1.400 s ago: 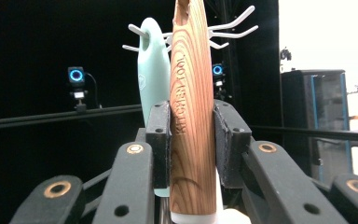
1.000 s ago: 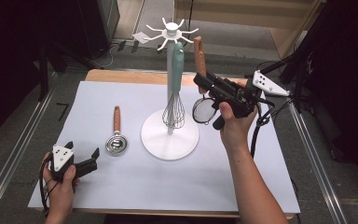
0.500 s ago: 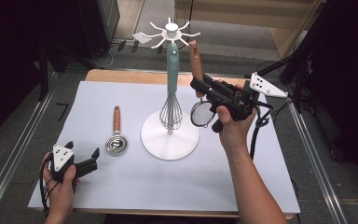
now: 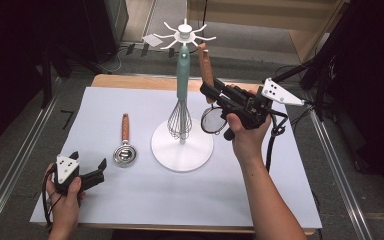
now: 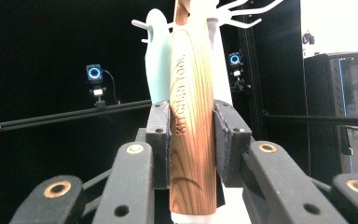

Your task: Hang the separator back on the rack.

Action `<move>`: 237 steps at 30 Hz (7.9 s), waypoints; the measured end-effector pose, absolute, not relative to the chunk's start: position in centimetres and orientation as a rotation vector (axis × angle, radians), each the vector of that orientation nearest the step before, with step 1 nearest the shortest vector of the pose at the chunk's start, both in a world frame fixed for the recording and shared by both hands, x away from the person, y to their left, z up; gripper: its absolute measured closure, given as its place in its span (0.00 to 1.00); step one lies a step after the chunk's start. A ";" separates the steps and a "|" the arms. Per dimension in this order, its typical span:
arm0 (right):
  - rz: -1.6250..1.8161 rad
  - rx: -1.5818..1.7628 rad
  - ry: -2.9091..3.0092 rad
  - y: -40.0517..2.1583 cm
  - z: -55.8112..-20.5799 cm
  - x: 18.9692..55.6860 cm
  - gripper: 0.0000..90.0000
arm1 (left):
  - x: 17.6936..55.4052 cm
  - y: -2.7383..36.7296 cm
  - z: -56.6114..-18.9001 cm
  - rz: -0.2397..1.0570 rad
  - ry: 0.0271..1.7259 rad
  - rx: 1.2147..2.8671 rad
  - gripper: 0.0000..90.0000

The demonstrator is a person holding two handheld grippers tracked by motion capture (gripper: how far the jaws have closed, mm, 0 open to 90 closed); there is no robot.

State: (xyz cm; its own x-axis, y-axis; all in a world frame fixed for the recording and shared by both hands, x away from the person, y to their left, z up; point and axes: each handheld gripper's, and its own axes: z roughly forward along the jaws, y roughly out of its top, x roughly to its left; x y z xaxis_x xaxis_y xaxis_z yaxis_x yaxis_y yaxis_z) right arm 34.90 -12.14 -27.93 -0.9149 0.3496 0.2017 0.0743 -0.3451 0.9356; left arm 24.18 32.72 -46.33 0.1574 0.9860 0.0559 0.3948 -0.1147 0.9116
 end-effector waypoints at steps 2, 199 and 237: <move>2.387 0.557 1.687 -12.2 -28.0 34.9 0.80 | 24.2 32.7 -46.3 0.940 1.347 1.639 0.09; 1.329 1.321 1.397 -24.1 -48.8 28.6 0.16 | 36.8 26.1 -45.4 0.689 1.725 1.723 0.33; 1.332 1.337 1.391 -24.2 -48.8 28.7 0.17 | 38.5 25.3 -45.2 0.636 1.775 1.894 0.72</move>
